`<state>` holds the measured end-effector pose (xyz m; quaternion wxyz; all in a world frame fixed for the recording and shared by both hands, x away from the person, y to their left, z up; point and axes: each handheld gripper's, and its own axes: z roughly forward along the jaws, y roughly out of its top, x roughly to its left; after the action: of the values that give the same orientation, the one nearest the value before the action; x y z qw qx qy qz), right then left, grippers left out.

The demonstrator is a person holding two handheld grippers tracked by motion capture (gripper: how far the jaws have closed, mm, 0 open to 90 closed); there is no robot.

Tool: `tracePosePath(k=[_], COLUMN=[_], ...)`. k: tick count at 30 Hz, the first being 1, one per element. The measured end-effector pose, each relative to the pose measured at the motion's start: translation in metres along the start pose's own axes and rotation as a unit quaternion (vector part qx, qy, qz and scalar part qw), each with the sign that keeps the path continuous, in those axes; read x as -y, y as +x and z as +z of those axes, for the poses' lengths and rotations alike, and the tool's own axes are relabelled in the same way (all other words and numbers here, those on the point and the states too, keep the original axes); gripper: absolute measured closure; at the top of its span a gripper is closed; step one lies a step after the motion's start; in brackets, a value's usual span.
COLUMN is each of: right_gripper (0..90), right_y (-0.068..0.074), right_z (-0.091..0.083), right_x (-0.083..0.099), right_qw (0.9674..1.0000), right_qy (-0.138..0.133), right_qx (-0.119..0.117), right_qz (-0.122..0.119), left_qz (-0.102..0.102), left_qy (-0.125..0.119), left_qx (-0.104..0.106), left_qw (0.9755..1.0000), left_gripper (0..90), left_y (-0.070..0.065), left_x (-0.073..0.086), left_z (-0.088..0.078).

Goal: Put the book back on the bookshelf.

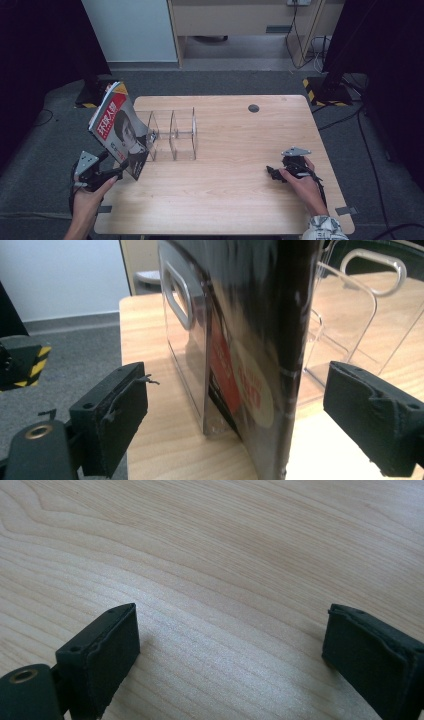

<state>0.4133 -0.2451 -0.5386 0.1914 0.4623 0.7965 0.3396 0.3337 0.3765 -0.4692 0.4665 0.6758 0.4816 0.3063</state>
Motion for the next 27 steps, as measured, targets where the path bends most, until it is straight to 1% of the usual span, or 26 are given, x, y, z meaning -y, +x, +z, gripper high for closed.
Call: tracePosePath(k=[7, 17, 27], right_gripper=[8.4, 8.3, 8.3], right_y=[0.000, 0.000, 0.000], right_z=[0.000, 0.000, 0.000], right_x=[0.000, 0.000, 0.000], right_qw=[1.0000, 1.0000, 1.0000], right_qy=[0.000, 0.000, -0.001], right_qx=[0.000, 0.000, 0.001], right_qz=[0.000, 0.000, 0.001], left_qz=[0.000, -0.004, -0.002], left_qy=[0.015, 0.026, 0.042], left_qx=[0.011, 0.018, 0.031], left_qw=[0.9998, 0.9995, 0.9986], left_gripper=[9.3, 8.2, 8.2], left_y=[-0.002, -0.002, -0.004], left_x=[0.006, 0.013, 0.019], left_z=[0.001, 0.000, -0.002])
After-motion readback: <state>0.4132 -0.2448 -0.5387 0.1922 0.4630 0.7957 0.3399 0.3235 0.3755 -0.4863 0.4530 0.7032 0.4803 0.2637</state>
